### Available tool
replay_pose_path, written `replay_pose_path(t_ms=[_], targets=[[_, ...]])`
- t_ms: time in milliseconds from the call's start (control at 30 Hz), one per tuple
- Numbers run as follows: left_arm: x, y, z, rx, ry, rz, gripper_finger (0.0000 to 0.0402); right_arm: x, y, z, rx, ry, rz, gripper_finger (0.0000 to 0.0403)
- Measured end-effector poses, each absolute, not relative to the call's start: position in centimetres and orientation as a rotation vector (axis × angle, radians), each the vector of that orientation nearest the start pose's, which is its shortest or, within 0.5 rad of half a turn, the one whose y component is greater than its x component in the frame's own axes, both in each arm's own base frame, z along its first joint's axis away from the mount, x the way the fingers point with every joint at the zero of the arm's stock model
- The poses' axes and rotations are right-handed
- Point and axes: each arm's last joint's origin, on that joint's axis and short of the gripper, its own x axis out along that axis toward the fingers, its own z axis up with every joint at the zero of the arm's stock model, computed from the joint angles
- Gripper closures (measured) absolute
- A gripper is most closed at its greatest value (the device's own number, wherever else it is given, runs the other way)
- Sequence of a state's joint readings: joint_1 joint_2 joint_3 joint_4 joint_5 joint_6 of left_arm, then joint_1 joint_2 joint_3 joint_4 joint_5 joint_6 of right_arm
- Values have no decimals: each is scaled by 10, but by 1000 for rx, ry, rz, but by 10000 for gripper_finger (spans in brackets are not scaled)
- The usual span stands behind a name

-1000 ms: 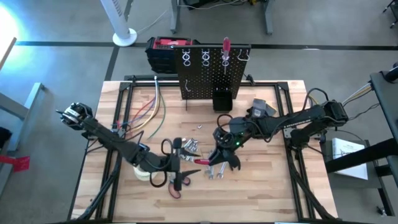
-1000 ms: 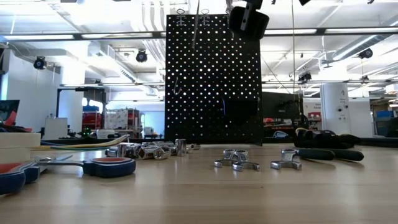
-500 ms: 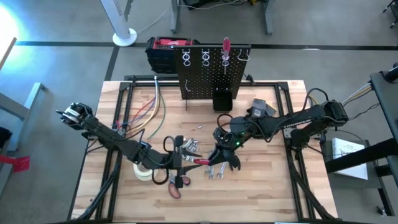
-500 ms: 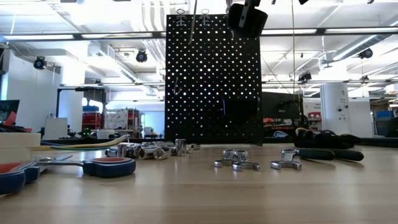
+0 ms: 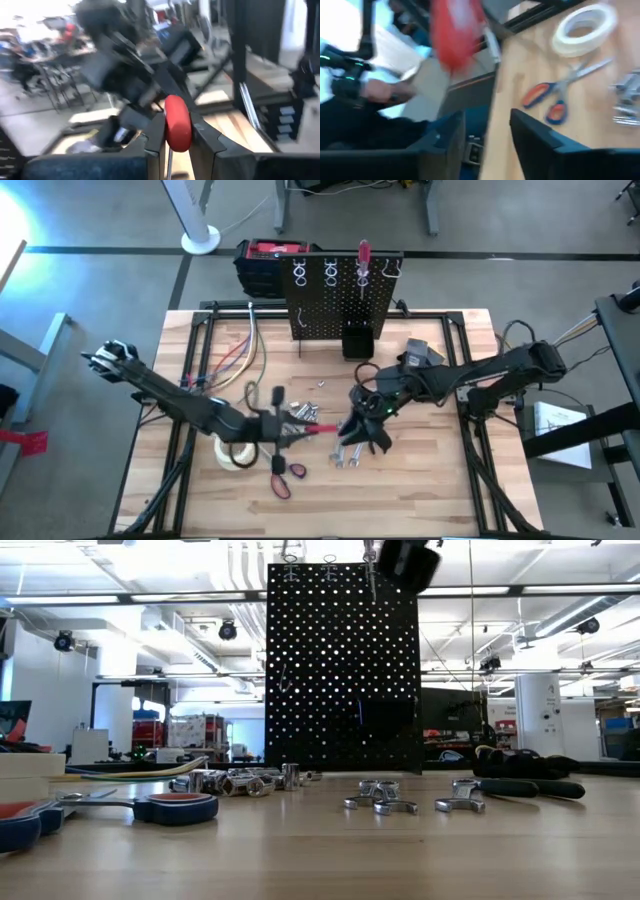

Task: Hang tools onto peg board
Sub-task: Hang the red allen wrench on the peg board

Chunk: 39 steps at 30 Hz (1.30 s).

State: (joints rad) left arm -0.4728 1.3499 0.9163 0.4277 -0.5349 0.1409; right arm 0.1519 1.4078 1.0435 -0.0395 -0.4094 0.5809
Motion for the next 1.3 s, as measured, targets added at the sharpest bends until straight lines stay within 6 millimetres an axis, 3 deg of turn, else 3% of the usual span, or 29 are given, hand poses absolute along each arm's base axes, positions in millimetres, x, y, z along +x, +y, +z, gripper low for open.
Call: replay_pose_path(t_ms=[233, 467, 633, 933, 1167, 1300], targets=[[255, -93, 361, 106, -239, 314, 359, 255, 58, 323, 426, 464, 2, 226], [253, -47, 384, 140, -401, 392, 359, 223, 66, 322, 413, 402, -47, 242], [262, -9, 394, 174, -418, 375, 359, 221, 69, 306, 433, 436, -81, 255], [288, 64, 440, 187, -345, 336, 359, 235, 75, 260, 449, 574, -145, 277], [311, 94, 468, 214, -248, 342, 359, 244, 77, 240, 436, 636, -172, 294], [310, 105, 483, 245, -281, 361, 359, 246, 79, 235, 439, 642, -173, 304]])
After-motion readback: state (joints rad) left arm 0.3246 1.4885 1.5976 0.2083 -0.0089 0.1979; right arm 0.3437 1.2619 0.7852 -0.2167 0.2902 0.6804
